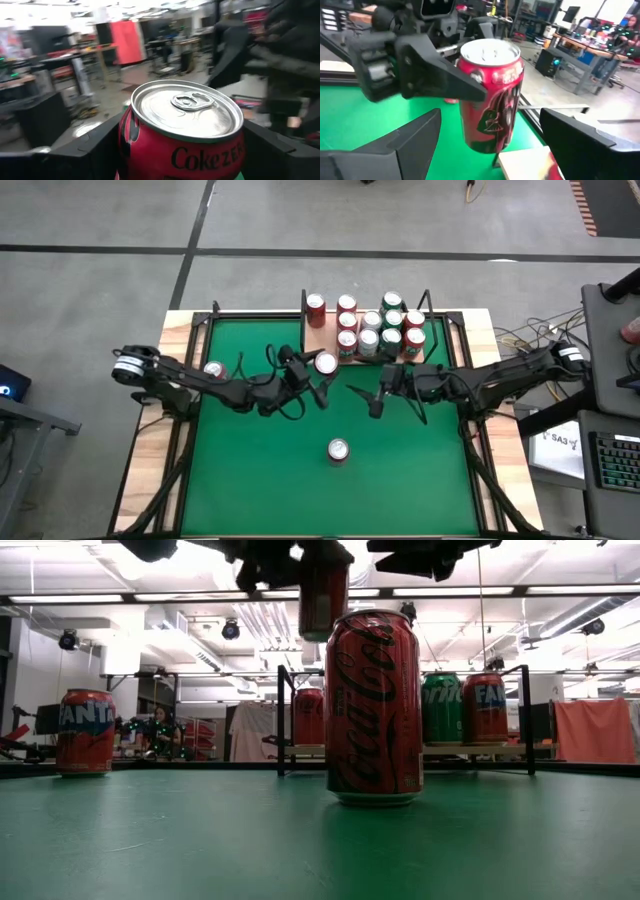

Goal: Place canned beverage on shelf
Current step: Put the red-black soda can on the shelf aligned with the other red-black soda can

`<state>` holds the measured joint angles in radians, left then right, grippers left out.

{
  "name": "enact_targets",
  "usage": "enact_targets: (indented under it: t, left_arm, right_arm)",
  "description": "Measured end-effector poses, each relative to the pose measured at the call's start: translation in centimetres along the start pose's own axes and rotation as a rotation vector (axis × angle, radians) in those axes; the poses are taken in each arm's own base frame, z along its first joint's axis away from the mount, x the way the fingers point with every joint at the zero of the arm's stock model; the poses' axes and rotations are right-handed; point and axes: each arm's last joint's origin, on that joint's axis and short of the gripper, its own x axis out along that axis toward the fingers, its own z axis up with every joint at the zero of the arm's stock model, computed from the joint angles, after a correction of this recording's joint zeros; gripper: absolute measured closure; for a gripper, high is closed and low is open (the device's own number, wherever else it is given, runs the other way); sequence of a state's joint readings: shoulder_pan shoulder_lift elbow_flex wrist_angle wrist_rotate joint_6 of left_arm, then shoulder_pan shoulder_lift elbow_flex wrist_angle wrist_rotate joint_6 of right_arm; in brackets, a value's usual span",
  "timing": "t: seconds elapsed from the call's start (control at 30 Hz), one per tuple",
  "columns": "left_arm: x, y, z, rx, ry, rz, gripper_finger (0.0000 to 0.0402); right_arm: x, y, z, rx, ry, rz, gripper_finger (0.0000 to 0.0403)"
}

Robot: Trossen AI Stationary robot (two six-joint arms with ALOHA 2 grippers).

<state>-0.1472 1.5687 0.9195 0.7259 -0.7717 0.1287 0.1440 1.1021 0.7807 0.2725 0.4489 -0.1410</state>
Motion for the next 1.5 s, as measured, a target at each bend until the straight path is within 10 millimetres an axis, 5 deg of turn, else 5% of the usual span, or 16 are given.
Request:
enact_targets:
  t: [0.43,0.77,1.5]
  left_arm:
    - [2.5,0.3,-5.1,-0.014,0.087,0.18,0.011]
    - [1.7,1.8,-7.8,-0.038,0.058,0.2,0.011]
    - [2.6,2.4,-10.5,-0.181,0.033,0.284,0.011]
  right_arm:
    - [-0.7,-0.4,0.3,-0.01,0.008,-0.006,0.0074]
    - [-0.7,-0.4,0.2,0.002,0.018,-0.005,0.0074]
    - [-0.8,-0.4,0.0,0.002,0.034,-0.003,0.0074]
